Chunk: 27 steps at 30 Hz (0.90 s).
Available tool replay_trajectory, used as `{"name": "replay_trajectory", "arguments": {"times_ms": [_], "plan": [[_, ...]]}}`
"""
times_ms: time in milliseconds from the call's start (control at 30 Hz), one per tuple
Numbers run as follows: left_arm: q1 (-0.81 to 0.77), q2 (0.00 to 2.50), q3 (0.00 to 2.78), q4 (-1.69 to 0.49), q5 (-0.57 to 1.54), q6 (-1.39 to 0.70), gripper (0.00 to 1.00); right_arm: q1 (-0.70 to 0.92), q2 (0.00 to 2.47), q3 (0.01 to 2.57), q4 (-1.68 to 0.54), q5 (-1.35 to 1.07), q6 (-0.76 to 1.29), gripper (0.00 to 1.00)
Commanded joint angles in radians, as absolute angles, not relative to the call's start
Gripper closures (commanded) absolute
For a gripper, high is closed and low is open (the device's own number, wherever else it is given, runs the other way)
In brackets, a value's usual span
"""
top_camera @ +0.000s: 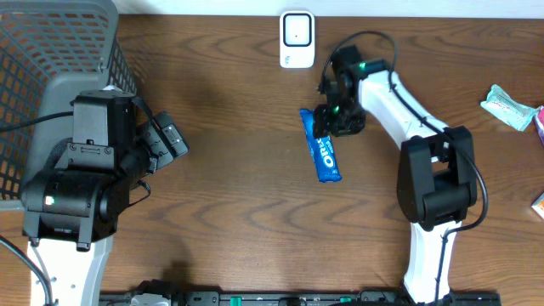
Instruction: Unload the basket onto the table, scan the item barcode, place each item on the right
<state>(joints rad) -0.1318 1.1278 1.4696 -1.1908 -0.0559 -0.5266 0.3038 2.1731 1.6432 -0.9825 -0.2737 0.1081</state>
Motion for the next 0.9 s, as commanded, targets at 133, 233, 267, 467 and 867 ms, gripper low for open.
{"name": "replay_trajectory", "arguments": {"times_ms": [133, 233, 267, 467, 867], "plan": [[-0.127, 1.130, 1.477, -1.193, -0.068, -0.524, 0.02, 0.342, 2.166, 1.531, -0.873, -0.324, 0.120, 0.94], [-0.127, 1.130, 1.477, -1.193, -0.068, -0.524, 0.02, 0.342, 2.165, 1.541, -0.862, -0.324, 0.164, 0.99], [-0.127, 1.130, 1.477, -1.193, -0.068, -0.524, 0.02, 0.342, 2.165, 1.554, -0.862, -0.324, 0.172, 0.99], [-0.127, 1.130, 1.477, -1.193, -0.068, -0.524, 0.02, 0.340, 2.164, 1.706, -0.862, -0.335, 0.243, 0.99], [-0.127, 1.130, 1.477, -1.193, -0.068, -0.524, 0.02, 0.339, 2.165, 1.905, -0.519, -0.279, 0.516, 0.98]]}}
